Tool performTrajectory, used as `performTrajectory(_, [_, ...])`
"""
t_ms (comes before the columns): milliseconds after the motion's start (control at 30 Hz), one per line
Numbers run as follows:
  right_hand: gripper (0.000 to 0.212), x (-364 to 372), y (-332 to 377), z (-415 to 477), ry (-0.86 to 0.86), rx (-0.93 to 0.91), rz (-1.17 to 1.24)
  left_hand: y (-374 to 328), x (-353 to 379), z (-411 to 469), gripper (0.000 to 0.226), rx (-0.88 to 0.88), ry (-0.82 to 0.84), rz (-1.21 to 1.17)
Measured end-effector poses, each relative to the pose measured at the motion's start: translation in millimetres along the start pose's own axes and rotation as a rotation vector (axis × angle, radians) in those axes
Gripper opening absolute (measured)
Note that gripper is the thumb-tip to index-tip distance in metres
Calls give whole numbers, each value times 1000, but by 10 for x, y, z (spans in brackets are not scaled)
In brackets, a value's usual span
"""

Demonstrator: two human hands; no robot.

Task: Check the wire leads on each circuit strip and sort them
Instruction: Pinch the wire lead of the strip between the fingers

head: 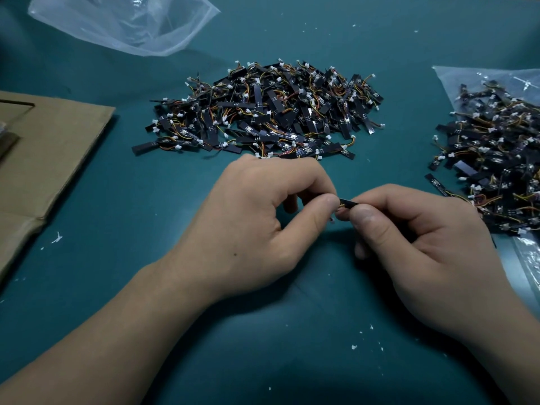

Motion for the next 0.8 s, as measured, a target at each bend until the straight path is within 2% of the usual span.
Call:
performTrajectory(267, [17,6,16,3,4,2,-8,5,8,-6,11,-19,15,-7])
performTrajectory(500, [23,-7,48,-4,37,-2,86,-13,-9,5,15,-20,12,-72])
performTrajectory(633, [24,-4,41,1,36,-10,29,-8,3,-3,15,-14,39,-66])
performTrajectory(800, [25,-3,23,-8,27,18,67,-8,5,0,13,-7,41,-67])
Point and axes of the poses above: each hand's wrist, its own z-axis towards the middle knuckle, its own x-axis out of the palm, y = z × x, the point moved 4 cm from there along z, towards the middle knuckle, and after that the axes turned 1 degree about -y, right-handed, at the moved point
